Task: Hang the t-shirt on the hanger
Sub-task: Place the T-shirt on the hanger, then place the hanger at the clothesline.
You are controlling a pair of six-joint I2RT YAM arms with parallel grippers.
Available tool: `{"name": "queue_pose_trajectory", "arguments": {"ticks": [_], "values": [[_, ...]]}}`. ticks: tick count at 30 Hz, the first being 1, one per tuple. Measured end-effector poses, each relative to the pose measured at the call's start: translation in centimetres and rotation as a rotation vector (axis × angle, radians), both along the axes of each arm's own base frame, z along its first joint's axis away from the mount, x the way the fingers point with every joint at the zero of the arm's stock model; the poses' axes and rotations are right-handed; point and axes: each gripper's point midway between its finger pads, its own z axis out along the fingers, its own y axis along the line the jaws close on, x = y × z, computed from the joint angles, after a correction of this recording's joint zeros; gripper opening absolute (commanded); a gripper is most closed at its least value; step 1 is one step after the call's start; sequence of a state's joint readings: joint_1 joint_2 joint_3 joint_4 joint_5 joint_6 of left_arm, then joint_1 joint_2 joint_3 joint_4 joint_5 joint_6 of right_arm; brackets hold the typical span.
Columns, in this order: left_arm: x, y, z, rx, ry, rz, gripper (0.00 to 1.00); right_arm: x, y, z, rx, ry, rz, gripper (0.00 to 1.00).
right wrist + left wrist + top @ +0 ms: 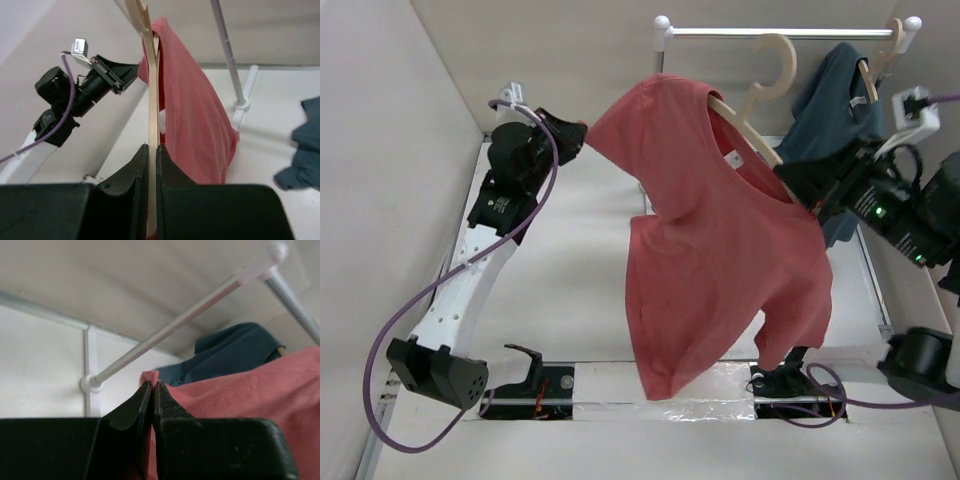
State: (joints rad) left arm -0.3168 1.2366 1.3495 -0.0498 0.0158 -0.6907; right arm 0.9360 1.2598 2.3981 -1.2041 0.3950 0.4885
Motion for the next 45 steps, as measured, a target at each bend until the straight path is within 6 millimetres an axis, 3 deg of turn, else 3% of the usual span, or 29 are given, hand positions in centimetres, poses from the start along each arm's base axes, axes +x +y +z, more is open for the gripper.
{"name": "queue_pose_trajectory", "arguments": {"ticks": [3,5,7,11,12,13,16,18,21,25,29,32,33,39,45], "values": [[-0.8,0.9,2.3,-0.002,-0.066,0.007,0.0,-0.1,-0.6,-5.7,-0.063,0.066,-0.013,0.0],[-0.9,1.7,1.4,0.006,-0.058,0.024,0.0,0.4,-1.3,-10.2,-0.149,0.147,-0.046,0.0],[-0.5,1.9,-1.1,0.023,-0.005,0.029,0.0,1.3,-1.9,-12.2,-0.205,0.202,-0.082,0.0],[0.5,1.2,-6.3,0.059,0.128,0.006,0.0,3.9,-2.2,-10.6,-0.218,0.19,-0.138,0.0],[0.7,0.9,-6.9,0.064,0.143,-0.002,0.09,4.1,-2.4,-9.9,-0.213,0.177,-0.145,0.0],[0.7,0.6,-7.1,0.071,0.149,-0.01,0.27,4.2,-2.6,-9.2,-0.203,0.158,-0.151,0.0],[0.3,-0.2,-6.9,0.086,0.148,-0.039,0.43,3.8,-3.8,-7.9,-0.184,0.117,-0.176,0.0],[0.1,-0.3,-6.0,0.089,0.126,-0.051,0.46,3.6,-4.7,-7.6,-0.183,0.104,-0.204,0.0],[-0.7,-0.3,-4.9,0.085,0.102,-0.063,0.45,3.8,-6.0,-7.5,-0.197,0.095,-0.254,0.0],[-3.2,-0.2,-1.7,0.06,0.022,-0.103,0.43,5.0,-7.5,-7.7,-0.233,0.091,-0.334,0.0],[-6.0,-0.2,1.3,0.036,-0.063,-0.145,0.43,8.0,-8.7,-7.9,-0.27,0.102,-0.424,0.0],[-7.7,-0.2,2.4,0.033,-0.098,-0.181,0.42,11.2,-9.6,-8.0,-0.288,0.114,-0.484,0.0],[-8.1,-0.3,2.4,0.038,-0.1,-0.193,0.42,13.0,-10.0,-8.3,-0.294,0.123,-0.513,0.0],[-10.7,-1.2,-0.8,0.111,-0.036,-0.287,0.41,19.0,-12.4,-9.3,-0.298,0.165,-0.599,0.0],[-14.4,-1.3,-3.9,0.169,0.022,-0.36,0.41,22.3,-15.7,-7.9,-0.242,0.132,-0.684,0.0]]}}
